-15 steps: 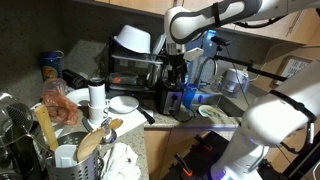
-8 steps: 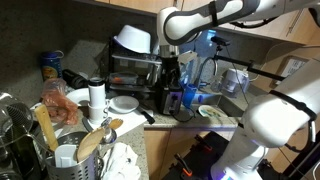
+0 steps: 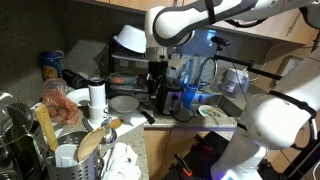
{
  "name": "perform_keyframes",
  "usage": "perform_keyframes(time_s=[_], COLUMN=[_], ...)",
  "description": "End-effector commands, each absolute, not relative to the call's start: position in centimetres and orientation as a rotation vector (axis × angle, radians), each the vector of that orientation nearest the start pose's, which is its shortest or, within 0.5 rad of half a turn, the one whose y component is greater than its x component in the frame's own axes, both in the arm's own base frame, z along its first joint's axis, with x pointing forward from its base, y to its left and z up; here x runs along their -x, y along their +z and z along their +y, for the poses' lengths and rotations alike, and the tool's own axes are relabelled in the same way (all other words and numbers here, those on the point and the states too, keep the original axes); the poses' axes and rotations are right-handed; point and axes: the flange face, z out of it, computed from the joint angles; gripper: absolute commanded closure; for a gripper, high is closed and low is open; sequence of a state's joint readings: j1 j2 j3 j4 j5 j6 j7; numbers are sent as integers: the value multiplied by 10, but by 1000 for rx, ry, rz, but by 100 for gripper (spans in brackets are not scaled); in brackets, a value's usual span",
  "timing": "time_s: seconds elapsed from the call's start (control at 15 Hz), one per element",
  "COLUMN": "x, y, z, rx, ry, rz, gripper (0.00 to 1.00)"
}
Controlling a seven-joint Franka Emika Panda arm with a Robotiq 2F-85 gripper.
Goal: Pick up the light blue whisk, stir in the white bowl and put the whisk back in the utensil rack.
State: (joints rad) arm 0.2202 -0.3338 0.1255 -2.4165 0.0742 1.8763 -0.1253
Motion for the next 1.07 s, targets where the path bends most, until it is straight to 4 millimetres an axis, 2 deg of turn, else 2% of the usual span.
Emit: perform_keyframes(time_s=[0.0, 0.6, 0.73, 1.0], x=[-390, -384, -385, -391], y=[418, 412, 409, 403], z=[181, 269, 287, 310], rx=[2935, 2746, 2757, 2848], ry=[311, 384, 425, 459], rz=[-777, -879, -847, -645], gripper=[0, 0, 0, 0])
